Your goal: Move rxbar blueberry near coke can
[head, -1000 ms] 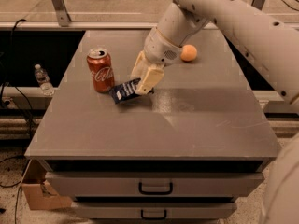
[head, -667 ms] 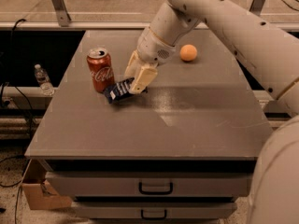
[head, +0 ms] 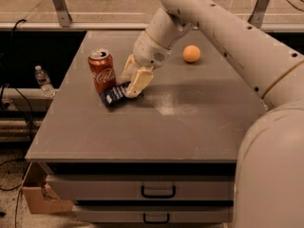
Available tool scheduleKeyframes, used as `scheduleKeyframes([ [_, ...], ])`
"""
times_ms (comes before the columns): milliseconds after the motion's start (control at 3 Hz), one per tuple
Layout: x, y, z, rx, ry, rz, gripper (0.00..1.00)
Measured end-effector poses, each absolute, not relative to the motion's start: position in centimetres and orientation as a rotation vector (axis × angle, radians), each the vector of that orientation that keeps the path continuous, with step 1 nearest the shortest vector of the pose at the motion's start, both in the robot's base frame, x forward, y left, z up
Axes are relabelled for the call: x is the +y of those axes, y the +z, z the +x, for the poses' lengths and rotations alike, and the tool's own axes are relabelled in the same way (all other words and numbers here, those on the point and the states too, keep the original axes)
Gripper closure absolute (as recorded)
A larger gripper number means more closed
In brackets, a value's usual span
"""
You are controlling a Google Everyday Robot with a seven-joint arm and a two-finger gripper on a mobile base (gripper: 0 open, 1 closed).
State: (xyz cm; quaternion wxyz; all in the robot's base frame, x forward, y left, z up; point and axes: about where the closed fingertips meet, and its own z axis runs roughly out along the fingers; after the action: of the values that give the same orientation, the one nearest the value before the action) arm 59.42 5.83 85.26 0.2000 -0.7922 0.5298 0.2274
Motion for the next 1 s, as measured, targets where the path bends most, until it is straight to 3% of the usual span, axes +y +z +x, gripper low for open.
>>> scheduleKeyframes([
  [333, 6.06, 85.1, 59.51, 1.479, 0.637, -2.213, 0.83],
  [1000, 6.53, 84.78, 59.65, 1.476, 0.64, -2.21, 0.36],
])
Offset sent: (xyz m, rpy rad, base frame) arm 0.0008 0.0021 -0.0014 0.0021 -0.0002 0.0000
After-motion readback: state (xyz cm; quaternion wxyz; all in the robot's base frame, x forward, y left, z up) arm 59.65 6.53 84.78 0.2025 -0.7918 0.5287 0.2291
